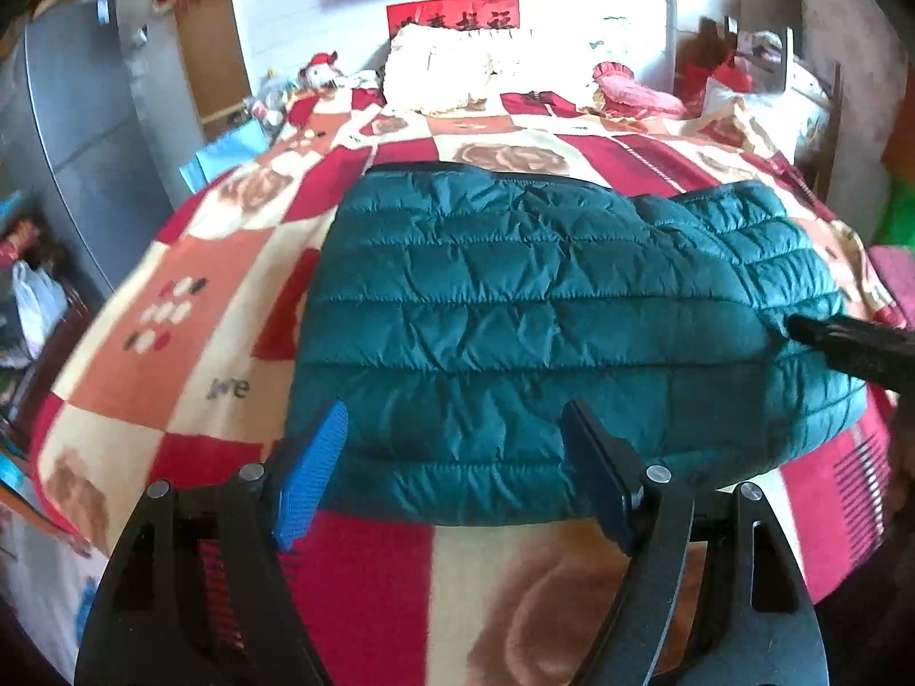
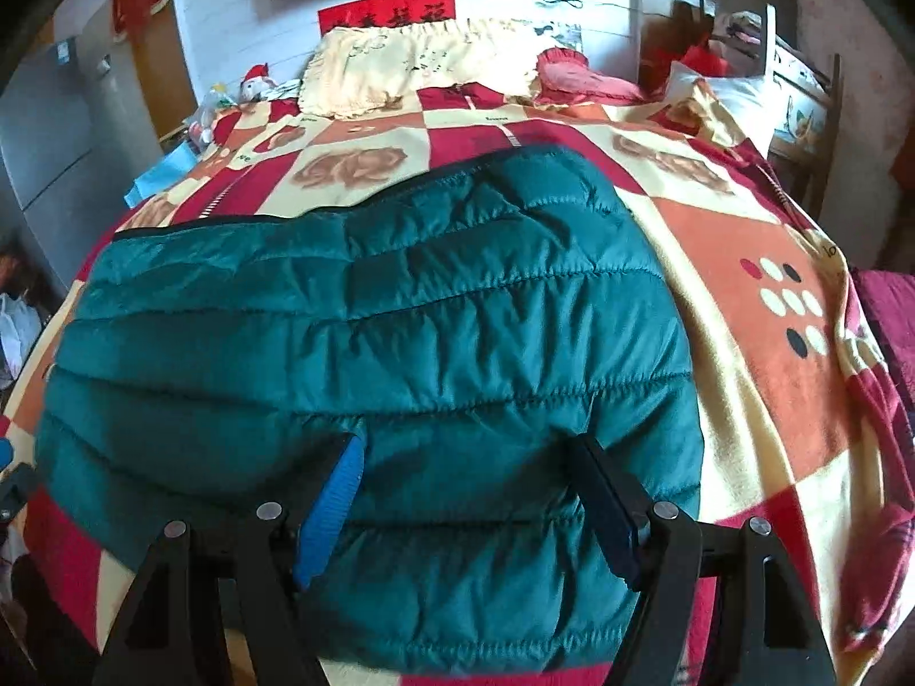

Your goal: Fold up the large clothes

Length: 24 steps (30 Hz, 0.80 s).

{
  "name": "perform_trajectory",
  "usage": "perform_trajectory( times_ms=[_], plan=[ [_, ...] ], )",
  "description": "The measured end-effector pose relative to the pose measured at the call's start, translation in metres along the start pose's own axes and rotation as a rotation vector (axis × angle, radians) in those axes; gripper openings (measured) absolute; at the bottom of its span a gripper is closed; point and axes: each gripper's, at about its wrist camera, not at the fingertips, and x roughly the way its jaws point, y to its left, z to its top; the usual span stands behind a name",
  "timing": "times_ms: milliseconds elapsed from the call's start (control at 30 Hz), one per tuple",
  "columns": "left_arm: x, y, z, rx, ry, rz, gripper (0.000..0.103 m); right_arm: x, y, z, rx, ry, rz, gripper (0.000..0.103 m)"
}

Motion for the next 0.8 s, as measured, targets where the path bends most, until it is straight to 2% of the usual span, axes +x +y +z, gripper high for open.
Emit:
perform_trajectory(
  times_ms=[167, 467, 600, 800],
  plan=[
    [-0.002, -0.006, -0.001, 0.003, 0.003, -0.025, 0.078, -0.022, 0.013, -0.014, -0.001, -0.023, 0.018, 0.072],
    [-0.021, -0.008, 0.000, -0.034, -0.049, -0.009, 0.078, -0.054, 0.035, -0.029, 0.011, -0.051, 0.050, 0.072],
    [-0.030, -0.007, -0.001, -0.049, -0.073, -0.007, 0.078, -0.063, 0.045, -0.035, 0.055, -0.026, 0.119, 0.072],
    [-0.040, 0.000, -0.004, -0.072, -0.096, -0.003, 0.078, -0.085, 0.067, -0.040, 0.022, -0.044, 0.142, 0.072]
  ],
)
